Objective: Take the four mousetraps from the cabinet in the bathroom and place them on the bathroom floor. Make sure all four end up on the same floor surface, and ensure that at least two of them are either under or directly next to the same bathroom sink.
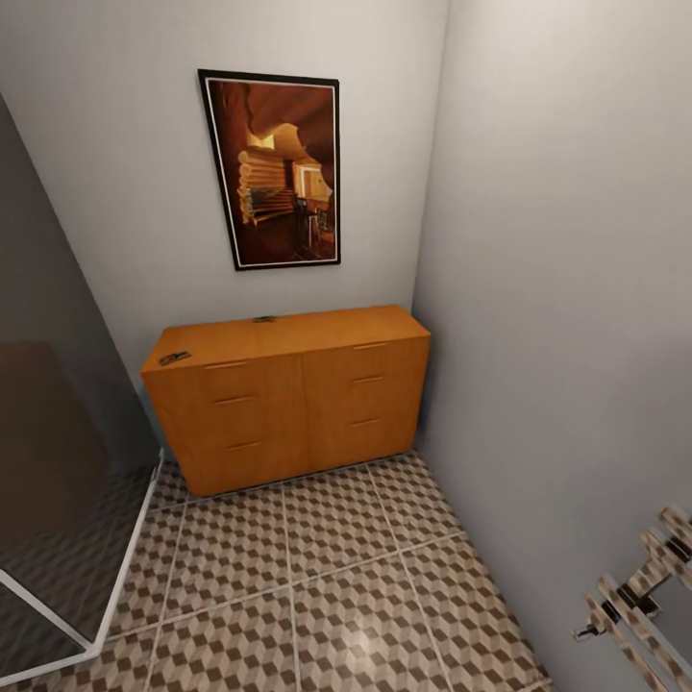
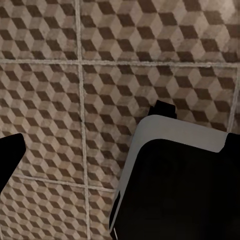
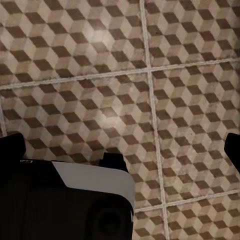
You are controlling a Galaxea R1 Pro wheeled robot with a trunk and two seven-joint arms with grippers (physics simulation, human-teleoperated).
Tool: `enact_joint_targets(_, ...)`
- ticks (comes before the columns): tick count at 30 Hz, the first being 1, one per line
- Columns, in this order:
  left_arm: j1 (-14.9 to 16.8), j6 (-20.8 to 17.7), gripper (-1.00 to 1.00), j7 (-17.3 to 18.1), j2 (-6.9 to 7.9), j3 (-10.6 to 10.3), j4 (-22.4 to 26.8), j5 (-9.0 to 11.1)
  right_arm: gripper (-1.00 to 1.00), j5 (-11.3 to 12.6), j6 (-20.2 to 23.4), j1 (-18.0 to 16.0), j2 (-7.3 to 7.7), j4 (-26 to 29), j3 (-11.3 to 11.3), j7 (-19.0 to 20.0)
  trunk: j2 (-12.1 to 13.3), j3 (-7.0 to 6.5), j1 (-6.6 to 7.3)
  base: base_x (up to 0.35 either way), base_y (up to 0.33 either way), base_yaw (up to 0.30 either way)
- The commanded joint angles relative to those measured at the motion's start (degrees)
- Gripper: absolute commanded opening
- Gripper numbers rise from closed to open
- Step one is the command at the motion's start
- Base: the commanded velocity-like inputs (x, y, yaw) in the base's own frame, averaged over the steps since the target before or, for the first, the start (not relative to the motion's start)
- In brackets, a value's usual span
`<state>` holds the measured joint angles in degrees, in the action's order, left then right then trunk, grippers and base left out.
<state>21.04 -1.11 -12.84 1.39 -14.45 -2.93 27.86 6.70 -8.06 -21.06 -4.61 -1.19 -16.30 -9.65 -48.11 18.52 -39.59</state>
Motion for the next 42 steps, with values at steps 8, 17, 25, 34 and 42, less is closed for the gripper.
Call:
enact_joint_targets(8, 0.1, -0.1, 1.00, -0.2, 0.53, -0.6, -0.1, 0.4, 1.00, 0.6, -0.3, -0.1, -0.01, -0.1, -0.5, -0.1, 0.0, 0.07, -0.01, 0.010, 0.000, 0.000)
enact_joint_targets(17, 0.1, -0.1, 1.00, -0.2, 0.59, -0.6, -0.1, 0.4, 1.00, 0.6, -0.3, 0.0, -0.02, -0.1, -0.5, -0.1, 0.0, 0.07, -0.01, 0.000, 0.000, 0.000)
enact_joint_targets(25, 0.1, -0.1, 1.00, -0.2, 0.62, -0.6, -0.1, 0.4, 1.00, 0.6, -0.3, -0.1, -0.08, -0.1, -0.5, -0.1, 0.0, 0.07, -0.01, 0.000, 0.000, 0.000)
enact_joint_targets(34, 0.1, -0.1, 1.00, -0.2, 0.61, -0.6, -0.1, 0.4, 1.00, 0.6, -0.3, -0.1, -0.07, -0.1, -0.6, -0.1, 0.0, 0.07, -0.01, 0.000, 0.000, 0.000)
enact_joint_targets(42, 0.1, -0.1, 1.00, -0.2, 0.62, -0.6, -0.1, 0.4, 1.00, 0.6, -0.3, -0.1, -0.05, -0.1, -0.5, -0.1, 0.0, 0.07, -0.01, 0.000, 0.000, 0.000)
